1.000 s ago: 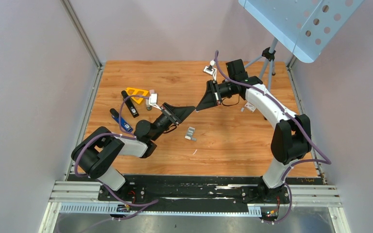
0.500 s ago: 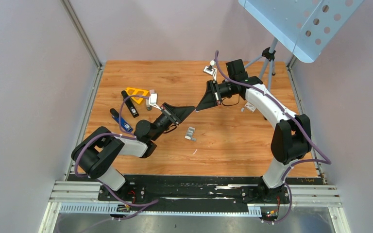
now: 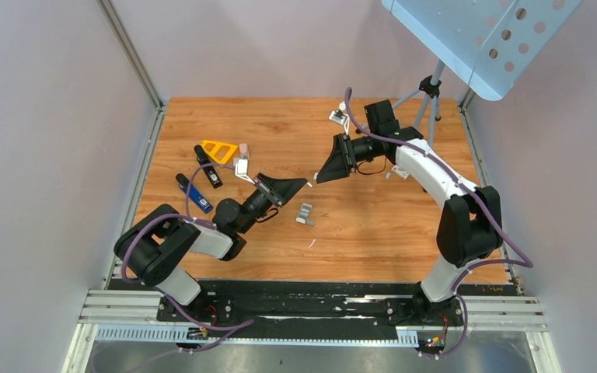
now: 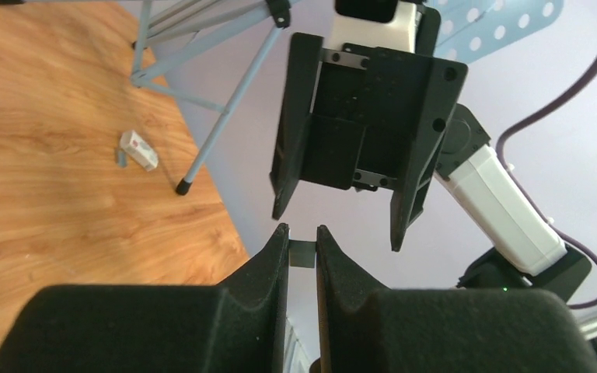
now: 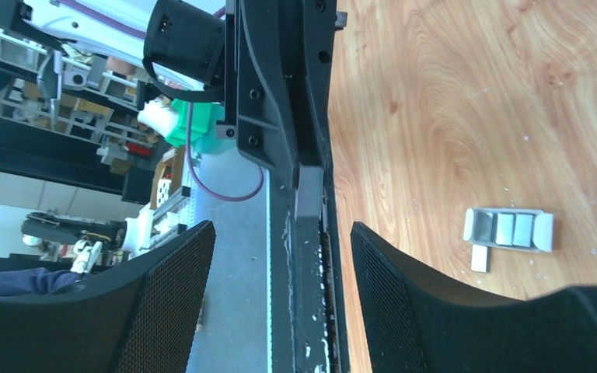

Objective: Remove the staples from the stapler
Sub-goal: Pick up the staple from the center of the board, then adjust the staple box at the center of the board.

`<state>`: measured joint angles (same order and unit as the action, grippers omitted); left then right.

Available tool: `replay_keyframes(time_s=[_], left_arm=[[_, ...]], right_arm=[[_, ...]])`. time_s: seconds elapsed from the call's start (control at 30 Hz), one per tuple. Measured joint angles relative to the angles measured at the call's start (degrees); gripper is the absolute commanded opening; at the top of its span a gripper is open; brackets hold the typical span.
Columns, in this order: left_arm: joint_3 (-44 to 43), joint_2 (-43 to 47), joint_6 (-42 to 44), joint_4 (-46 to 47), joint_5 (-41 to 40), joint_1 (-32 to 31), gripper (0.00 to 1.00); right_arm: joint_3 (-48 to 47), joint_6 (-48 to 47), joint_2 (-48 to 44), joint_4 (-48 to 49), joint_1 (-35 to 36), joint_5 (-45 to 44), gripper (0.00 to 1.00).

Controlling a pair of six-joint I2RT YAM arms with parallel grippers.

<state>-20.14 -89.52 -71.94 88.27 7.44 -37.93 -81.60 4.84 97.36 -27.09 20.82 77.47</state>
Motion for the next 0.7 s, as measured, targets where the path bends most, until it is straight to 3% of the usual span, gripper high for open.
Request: replay_keyframes(time_s=[0.23,0.4,0.53,0.7], left_arm=[[1.68,2.08,-2.01,-8.09,-2.38,0.31,0.0],[-2.58,7.89,-3.3,-29.46,-4.28,0.24,0.0],[-8.04,10.21,-3.96,-46.34,-6.49,-0.07,0.0],[-11.15,10.45,-3.8,-58.18,-8.61,-0.28,0.0]], right_arm=[[5.6,-6.95,-2.58,-0.35,-3.34,-3.26,0.69],[10.32,-13.4,-3.8,-1.36,-4.13,-9.66,0.67],[13.29,-17.68,-3.91,-1.16,-4.11,-16.11,0.52],[15.67,-22.8,-3.39,-0.15,-3.43,-23.47,0.27]])
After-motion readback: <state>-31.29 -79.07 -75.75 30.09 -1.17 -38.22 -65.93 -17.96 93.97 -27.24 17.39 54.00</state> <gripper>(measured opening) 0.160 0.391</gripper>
